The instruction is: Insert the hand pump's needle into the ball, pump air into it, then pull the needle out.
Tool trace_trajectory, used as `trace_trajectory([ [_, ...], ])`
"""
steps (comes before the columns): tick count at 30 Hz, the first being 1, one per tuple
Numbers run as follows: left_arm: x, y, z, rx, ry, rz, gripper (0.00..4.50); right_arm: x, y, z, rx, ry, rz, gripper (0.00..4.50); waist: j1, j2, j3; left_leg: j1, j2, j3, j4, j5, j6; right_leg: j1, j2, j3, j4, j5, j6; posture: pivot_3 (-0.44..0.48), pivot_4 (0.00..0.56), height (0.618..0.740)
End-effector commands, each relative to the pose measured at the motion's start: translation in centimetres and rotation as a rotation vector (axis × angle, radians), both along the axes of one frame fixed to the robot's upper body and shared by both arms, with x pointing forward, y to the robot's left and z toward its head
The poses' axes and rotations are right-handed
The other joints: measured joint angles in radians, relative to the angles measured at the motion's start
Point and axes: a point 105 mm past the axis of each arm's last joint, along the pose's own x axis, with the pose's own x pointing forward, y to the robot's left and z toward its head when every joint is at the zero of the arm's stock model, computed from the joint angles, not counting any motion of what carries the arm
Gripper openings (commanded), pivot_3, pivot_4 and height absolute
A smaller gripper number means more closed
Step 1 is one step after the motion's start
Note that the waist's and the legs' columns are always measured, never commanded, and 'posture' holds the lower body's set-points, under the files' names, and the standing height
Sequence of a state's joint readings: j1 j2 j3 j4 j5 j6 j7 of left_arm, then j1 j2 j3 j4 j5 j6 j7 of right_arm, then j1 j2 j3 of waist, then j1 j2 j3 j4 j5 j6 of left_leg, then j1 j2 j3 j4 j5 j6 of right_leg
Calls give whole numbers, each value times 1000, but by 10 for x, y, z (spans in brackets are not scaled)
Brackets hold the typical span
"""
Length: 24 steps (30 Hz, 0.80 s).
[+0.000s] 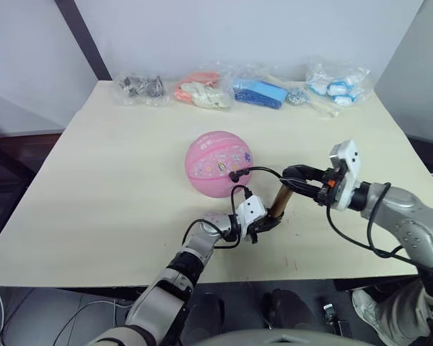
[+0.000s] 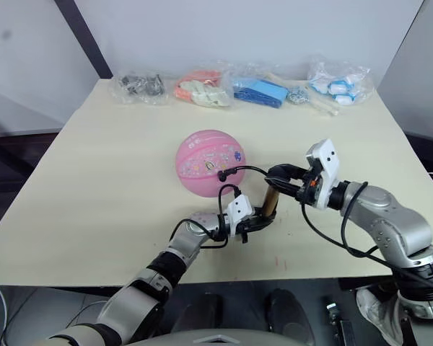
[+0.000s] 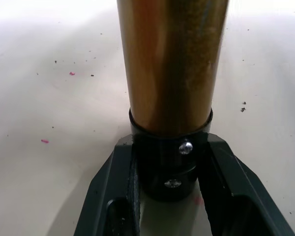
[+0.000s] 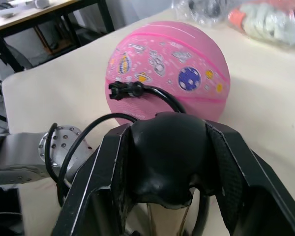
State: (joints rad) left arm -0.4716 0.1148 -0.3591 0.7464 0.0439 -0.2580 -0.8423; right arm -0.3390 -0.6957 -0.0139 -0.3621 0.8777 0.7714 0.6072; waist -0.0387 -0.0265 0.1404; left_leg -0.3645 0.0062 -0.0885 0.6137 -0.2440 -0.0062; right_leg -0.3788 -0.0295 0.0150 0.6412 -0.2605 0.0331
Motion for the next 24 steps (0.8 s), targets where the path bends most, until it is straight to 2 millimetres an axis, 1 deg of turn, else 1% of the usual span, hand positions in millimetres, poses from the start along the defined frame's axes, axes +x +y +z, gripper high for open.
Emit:
trace_trajectory([
  [1, -26, 37, -59, 162, 204, 53, 1113, -10, -16, 75, 50, -178, -11, 1685, 1, 4, 6, -1, -1, 0, 0, 0, 0, -1, -1, 0, 0, 0, 0, 0, 150, 740],
  [4, -27, 37, -59, 157, 209, 55, 1113, -18, -23, 103, 48, -218, -17, 1685, 5, 2, 8, -3, -1, -1, 0, 0, 0, -1, 0, -1, -1, 0, 0, 0, 150, 740],
  [6, -29, 37, -60, 157, 212, 55, 1113, -20, -30, 117, 47, -230, -47, 1685, 6, 2, 9, -4, -1, -1, 0, 0, 0, -2, -1, -1, -1, 0, 0, 0, 150, 740],
  [8, -30, 37, -61, 156, 214, 54, 1113, -23, -32, 123, 32, -239, -56, 1685, 6, 1, 10, -5, -2, -1, 0, 0, 0, -2, -1, -1, -1, 0, 0, 0, 150, 740],
  [9, -30, 37, -61, 156, 215, 54, 1113, -23, -32, 122, 15, -240, -58, 1685, 6, 1, 10, -5, -2, -1, 0, 0, 0, -2, -2, -1, -1, 0, 0, 0, 150, 740],
  [10, -31, 37, -61, 156, 216, 52, 1113, -22, -31, 116, -5, -231, -61, 1685, 5, 1, 11, -5, -2, 0, 0, 0, 0, -2, -2, -1, -1, 0, 0, 0, 150, 740],
  [12, -32, 36, -61, 156, 218, 48, 1113, -17, -29, 99, -31, -190, -76, 1685, 5, 0, 11, -5, -2, 0, 0, 0, 0, -2, -2, -1, -1, 0, 0, 0, 150, 740],
  [14, -32, 34, -61, 155, 217, 45, 1113, -12, -30, 73, -72, -138, -105, 1685, 5, 0, 11, -4, -1, 0, 0, 0, 0, -2, -1, -1, -1, 0, 0, 0, 150, 740],
  [15, -31, 33, -60, 151, 215, 47, 1113, -6, -28, 47, -71, -70, -121, 1685, 5, -1, 10, -4, -1, 0, 0, 0, 0, -2, -1, -1, -1, 0, 0, 0, 150, 740],
  [16, -31, 32, -60, 149, 214, 48, 1113, -5, -26, 25, -76, -17, -127, 1685, 5, -3, 9, -4, -1, 0, 0, 0, 0, -1, 0, -1, -1, 0, 0, 0, 150, 740],
  [17, -30, 32, -59, 147, 213, 48, 1113, -5, -24, 6, -84, 26, -132, 1685, 5, -11, 2, -4, -1, 0, 0, 0, 0, -1, 0, -1, -1, 0, 0, 0, 150, 740],
  [18, -30, 32, -59, 146, 213, 49, 1113, -5, -22, -9, -85, 55, -135, 1685, 5, -12, 0, 0, 0, 0, -1, 0, 0, 1, 1, -1, -2, -1, 0, 0, 150, 740],
  [19, -30, 32, -59, 146, 213, 52, 1113, -6, -18, -20, -66, 80, -130, 1685, 3, -12, 0, 1, 1, -1, -1, 0, 0, 2, 1, -1, -2, -1, 0, 0, 150, 740],
  [20, -30, 32, -60, 145, 213, 54, 1113, -7, -15, -27, -50, 93, -127, 1685, 1, -12, -2, 1, 1, 0, 0, 0, 0, 2, 1, 0, -1, -1, 0, 0, 150, 740],
  [21, -31, 33, -60, 147, 214, 54, 1113, -7, -10, -40, -48, 115, -124, 1684, 0, -12, -2, 2, 1, 1, 0, 0, 0, 2, 1, 1, -1, -1, 0, 0, 150, 740],
  [22, -32, 35, -61, 151, 216, 53, 1113, -5, -6, -60, -67, 139, -126, 1684, -2, -13, -5, 3, 1, 1, 0, 0, 0, 3, 1, 1, -1, -1, 0, 0, 150, 740],
  [23, -33, 36, -62, 153, 217, 51, 1113, -6, -3, -75, -88, 150, -124, 1684, -3, -14, -7, 3, 1, 1, -1, 0, 0, 3, 1, 1, -1, -1, 0, 0, 150, 740],
  [24, -34, 37, -64, 160, 218, 48, 1113, -5, -1, -93, -102, 181, -139, 1684, -3, -15, -8, 4, 3, 1, -1, 0, 0, 3, 2, 0, -1, -1, 0, 0, 150, 740],
])
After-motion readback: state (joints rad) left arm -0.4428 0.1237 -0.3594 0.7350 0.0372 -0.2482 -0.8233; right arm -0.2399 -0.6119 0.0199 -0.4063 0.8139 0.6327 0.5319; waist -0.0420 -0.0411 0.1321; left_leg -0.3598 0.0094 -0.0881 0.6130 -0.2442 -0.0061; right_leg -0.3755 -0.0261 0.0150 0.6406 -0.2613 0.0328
